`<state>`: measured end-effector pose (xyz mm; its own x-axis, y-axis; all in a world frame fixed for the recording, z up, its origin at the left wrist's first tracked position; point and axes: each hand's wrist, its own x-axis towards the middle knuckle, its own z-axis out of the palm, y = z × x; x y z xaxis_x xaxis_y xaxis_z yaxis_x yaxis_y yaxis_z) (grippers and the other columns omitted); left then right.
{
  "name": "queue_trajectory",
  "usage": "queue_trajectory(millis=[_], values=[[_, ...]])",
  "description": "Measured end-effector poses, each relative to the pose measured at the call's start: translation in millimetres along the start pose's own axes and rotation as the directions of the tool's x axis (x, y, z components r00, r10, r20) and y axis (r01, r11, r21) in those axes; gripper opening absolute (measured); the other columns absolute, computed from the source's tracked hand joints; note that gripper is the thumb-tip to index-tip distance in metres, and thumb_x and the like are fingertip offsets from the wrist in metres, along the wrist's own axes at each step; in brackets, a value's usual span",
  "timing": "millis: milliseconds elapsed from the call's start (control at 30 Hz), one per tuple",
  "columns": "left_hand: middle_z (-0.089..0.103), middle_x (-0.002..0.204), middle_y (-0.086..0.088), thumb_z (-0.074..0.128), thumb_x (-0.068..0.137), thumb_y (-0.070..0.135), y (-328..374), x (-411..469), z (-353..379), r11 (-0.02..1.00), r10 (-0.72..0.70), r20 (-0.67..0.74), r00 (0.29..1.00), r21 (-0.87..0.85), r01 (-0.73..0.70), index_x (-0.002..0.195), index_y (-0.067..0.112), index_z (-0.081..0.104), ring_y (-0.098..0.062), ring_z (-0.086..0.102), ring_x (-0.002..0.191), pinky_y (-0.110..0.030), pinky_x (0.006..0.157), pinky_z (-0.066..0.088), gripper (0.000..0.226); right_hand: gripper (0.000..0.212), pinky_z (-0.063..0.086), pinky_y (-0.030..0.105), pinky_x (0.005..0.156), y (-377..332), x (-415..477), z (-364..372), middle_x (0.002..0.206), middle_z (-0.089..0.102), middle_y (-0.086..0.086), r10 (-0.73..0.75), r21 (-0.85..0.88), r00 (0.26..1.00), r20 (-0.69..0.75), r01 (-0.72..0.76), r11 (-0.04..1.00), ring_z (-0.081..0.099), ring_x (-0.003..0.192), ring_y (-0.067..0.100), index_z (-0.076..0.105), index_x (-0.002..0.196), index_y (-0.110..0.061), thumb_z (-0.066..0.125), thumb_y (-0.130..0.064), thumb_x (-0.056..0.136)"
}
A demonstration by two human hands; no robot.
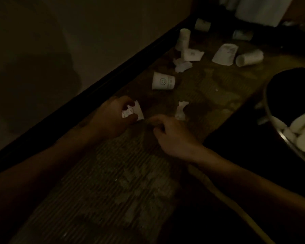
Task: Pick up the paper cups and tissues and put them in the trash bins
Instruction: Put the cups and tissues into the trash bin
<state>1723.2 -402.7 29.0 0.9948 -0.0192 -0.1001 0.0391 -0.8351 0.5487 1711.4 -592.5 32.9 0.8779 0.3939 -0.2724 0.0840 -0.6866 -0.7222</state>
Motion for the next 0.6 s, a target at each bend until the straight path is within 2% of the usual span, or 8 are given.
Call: queue_trajectory(millis=[100,200,300,333,400,467,533,600], values=[[0.047,0.140,-0.015,0.071,0.087,0.026,-33.7,16.3,17.0,0.994,-0.074,0.008,0.997,0.076,0.074,0.142,0.016,0.045,-0.033,0.046,0.128,-0.040,0.101,0.040,0.061,0.048,0.032,0.036,0.115,12.0,44.7,30.2,0.150,0.043,0.004,0.151,0.068,0.987,0.052,-0.155,0.986,0.040,0.137,0.020,0.039,0.147,-0.018,0.044,-0.008,0.100],[0.040,0.149,-0.015,0.073,0.085,0.031,-53.6,32.3,28.7,0.993,-0.067,0.043,0.997,0.099,0.063,0.150,0.020,0.033,-0.035,0.041,0.134,-0.048,0.106,0.039,0.077,0.053,0.030,0.038,0.116,23.1,71.5,45.9,0.153,0.038,0.006,0.213,0.168,0.975,0.064,-0.221,0.961,0.036,0.140,0.021,0.033,0.150,-0.019,0.040,-0.004,0.100],[0.037,0.153,-0.014,0.074,0.084,0.034,-59.9,50.6,41.8,0.997,-0.069,0.142,0.988,0.028,0.065,0.155,0.025,0.018,-0.035,0.039,0.137,-0.051,0.108,0.038,0.091,0.055,0.042,0.035,0.106,33.3,82.9,48.5,0.148,0.043,0.006,0.211,0.267,0.968,0.133,-0.240,0.933,0.043,0.134,0.021,0.038,0.147,-0.020,0.039,0.004,0.097],[0.036,0.153,-0.014,0.073,0.085,0.036,-61.1,56.1,47.2,0.996,-0.084,0.169,0.982,0.019,0.082,0.156,0.027,0.015,-0.035,0.038,0.137,-0.051,0.108,0.038,0.092,0.054,0.045,0.032,0.100,37.4,84.0,48.3,0.145,0.047,0.007,0.206,0.279,0.973,0.104,-0.227,0.933,0.047,0.131,0.022,0.043,0.144,-0.019,0.039,0.005,0.096],[0.035,0.153,-0.016,0.070,0.086,0.041,-63.4,63.8,59.7,0.993,-0.109,0.196,0.975,0.054,0.101,0.156,0.030,0.010,-0.038,0.039,0.137,-0.052,0.108,0.038,0.093,0.047,0.042,0.032,0.101,48.6,86.4,43.6,0.143,0.048,0.008,0.205,0.105,0.973,-0.105,-0.194,0.975,0.046,0.131,0.024,0.049,0.139,-0.017,0.041,0.002,0.096],[0.033,0.153,-0.018,0.069,0.085,0.047,-64.6,65.4,70.9,0.990,-0.134,0.166,0.977,0.060,0.125,0.155,0.033,0.008,-0.041,0.037,0.136,-0.054,0.107,0.037,0.094,0.045,0.028,0.042,0.114,64.1,88.3,32.6,0.153,0.033,0.016,0.184,-0.189,0.939,-0.291,-0.245,0.951,0.031,0.139,0.034,0.046,0.142,-0.015,0.044,-0.008,0.098],[0.032,0.153,-0.018,0.069,0.084,0.049,-64.7,62.5,79.4,0.988,-0.151,0.104,0.983,-0.003,0.152,0.155,0.031,0.011,-0.042,0.036,0.136,-0.053,0.105,0.036,0.094,0.050,0.014,0.045,0.119,81.5,87.3,22.3,0.161,0.011,0.017,0.242,-0.280,0.922,-0.302,-0.328,0.902,0.012,0.145,0.037,0.033,0.150,-0.019,0.042,-0.021,0.101],[0.035,0.153,-0.015,0.071,0.081,0.051,-65.1,57.8,84.8,0.985,-0.155,0.042,0.987,-0.074,0.158,0.155,0.027,0.016,-0.039,0.038,0.136,-0.050,0.105,0.037,0.095,0.052,0.013,0.047,0.119,95.8,89.0,17.5,0.161,0.011,0.014,0.263,-0.289,0.931,-0.254,-0.332,0.898,0.012,0.146,0.035,0.026,0.153,-0.021,0.038,-0.029,0.103]])
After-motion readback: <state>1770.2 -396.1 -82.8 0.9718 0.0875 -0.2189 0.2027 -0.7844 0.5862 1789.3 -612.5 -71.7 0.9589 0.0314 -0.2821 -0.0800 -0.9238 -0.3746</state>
